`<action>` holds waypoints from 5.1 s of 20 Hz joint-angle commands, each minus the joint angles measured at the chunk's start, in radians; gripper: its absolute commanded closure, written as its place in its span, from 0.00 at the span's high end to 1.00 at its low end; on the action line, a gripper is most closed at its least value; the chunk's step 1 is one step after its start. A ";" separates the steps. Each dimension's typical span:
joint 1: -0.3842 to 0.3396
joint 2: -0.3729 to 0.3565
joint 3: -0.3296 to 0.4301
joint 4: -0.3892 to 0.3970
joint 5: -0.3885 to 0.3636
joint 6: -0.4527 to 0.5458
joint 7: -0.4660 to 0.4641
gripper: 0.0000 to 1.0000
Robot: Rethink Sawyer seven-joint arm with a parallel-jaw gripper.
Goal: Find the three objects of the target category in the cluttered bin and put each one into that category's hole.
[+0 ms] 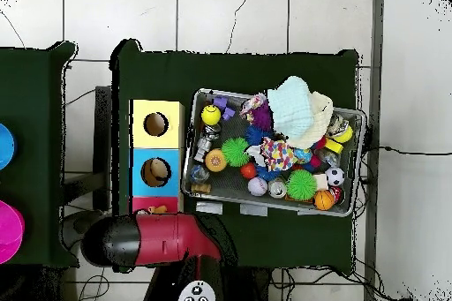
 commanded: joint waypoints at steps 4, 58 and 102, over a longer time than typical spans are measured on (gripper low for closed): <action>-0.069 -0.023 0.069 0.008 0.018 0.131 -0.024 1.00; -0.026 0.314 -0.193 -0.678 -0.627 -0.074 0.062 1.00; -0.138 0.760 -0.472 -0.744 -0.544 -0.587 0.204 1.00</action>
